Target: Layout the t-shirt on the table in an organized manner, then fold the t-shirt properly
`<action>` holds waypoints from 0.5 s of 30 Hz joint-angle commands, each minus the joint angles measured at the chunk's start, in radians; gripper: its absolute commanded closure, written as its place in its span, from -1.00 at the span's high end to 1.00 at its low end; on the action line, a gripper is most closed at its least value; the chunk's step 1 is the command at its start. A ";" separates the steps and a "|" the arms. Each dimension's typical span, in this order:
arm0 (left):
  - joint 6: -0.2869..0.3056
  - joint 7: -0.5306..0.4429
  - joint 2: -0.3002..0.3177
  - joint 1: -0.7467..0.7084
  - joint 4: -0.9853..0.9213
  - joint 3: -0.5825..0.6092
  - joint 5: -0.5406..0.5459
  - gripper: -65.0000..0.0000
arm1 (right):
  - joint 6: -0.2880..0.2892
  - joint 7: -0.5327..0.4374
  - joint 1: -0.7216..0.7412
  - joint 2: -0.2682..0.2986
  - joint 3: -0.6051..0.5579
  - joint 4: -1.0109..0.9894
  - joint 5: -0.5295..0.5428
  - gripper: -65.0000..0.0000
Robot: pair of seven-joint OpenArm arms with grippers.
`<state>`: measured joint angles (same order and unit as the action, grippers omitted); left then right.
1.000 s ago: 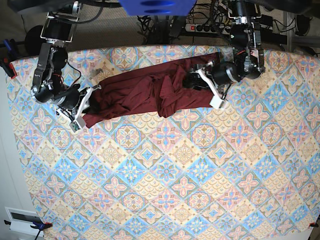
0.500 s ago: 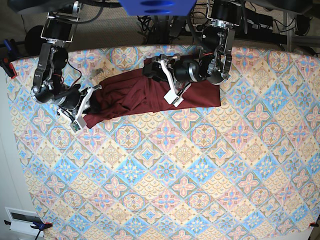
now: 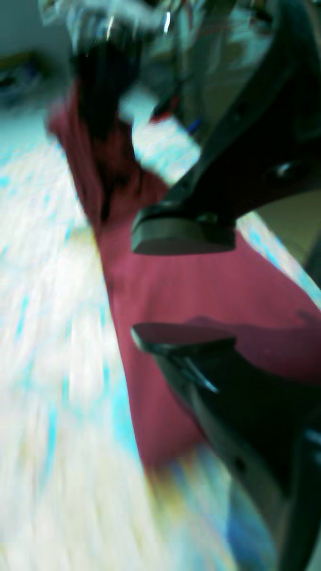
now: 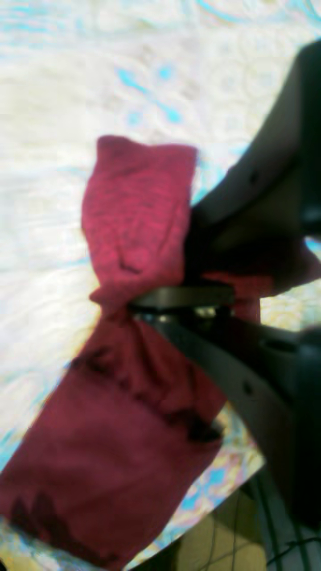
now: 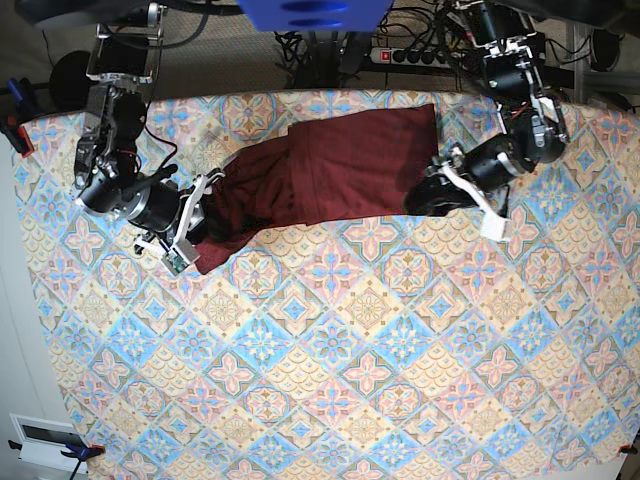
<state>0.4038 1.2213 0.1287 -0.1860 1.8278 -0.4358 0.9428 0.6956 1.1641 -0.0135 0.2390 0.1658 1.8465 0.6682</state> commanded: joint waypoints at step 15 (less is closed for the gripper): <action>0.004 -0.018 0.108 -0.056 0.013 -0.208 0.022 -0.29 | 0.003 -0.019 -0.135 -0.148 -0.208 0.130 0.014 -1.00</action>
<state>0.4042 1.2198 0.2268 -0.2489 1.8259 -0.6380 0.9428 0.6960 1.1713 -0.1619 0.0937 -0.0437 1.9579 0.6609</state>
